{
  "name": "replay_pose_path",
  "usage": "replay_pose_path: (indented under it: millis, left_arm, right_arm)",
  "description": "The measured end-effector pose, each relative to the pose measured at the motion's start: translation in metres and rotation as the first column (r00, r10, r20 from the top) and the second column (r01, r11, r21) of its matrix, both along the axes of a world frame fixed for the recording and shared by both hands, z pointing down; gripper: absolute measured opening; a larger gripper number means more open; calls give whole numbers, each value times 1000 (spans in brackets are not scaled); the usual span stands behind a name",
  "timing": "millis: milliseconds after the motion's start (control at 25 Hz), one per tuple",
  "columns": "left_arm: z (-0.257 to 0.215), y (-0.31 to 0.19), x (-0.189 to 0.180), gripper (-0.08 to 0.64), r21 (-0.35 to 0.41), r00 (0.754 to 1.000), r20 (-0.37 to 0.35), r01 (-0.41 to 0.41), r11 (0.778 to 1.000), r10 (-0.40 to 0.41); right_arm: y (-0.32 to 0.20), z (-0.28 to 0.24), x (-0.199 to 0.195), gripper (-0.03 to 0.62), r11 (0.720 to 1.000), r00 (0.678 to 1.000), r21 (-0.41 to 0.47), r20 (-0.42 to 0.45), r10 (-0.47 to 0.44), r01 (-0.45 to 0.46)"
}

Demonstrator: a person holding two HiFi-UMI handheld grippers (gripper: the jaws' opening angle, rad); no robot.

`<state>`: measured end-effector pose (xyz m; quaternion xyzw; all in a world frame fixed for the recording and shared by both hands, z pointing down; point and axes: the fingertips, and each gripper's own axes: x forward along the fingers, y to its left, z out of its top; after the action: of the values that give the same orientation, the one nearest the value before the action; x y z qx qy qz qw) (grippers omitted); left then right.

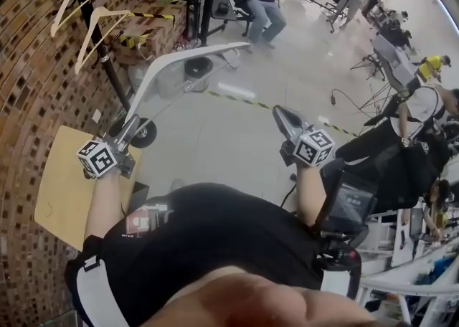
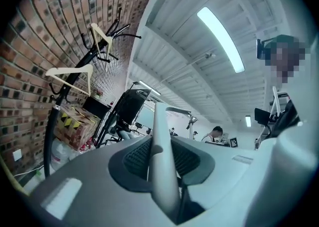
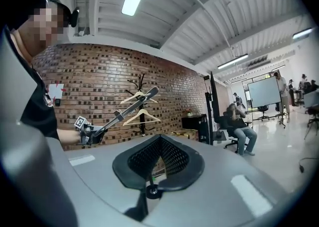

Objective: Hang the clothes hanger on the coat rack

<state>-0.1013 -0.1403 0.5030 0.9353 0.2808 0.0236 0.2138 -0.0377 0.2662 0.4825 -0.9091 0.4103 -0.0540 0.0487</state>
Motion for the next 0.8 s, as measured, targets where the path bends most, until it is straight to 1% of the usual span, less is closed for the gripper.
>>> replay_pose_path:
  millis: [120,200,320,480,640,800]
  left_arm:
    - [2,-3,67,104,-20,999,-17,-46,999,45]
    - [-1,-11,113,104,-23,997,-14,-75,997,75]
    - [-6,-19,173,104,-16,993,4,-122,992,122]
    - [-16,-14,244,104,7,983,-19,-183,983,183]
    - [-14,5,297,104,8,981,-7,-192,981,192]
    - [-10,28,340,104,19,988,7,-153,988,153]
  right_arm:
    - [-8,2,57,14,999,999,-5,-8,40,-40]
    - [-18,0,94,14,998,998,-6,-10,67,-67]
    - [-25,-3,135,14,994,994,0,-9,108,-108]
    - [-15,-6,186,14,985,986,34,3,167,-167]
    - [-2,5,236,14,986,986,5,7,165,-165]
    - [26,4,296,14,991,991,-13,-9,134,-134]
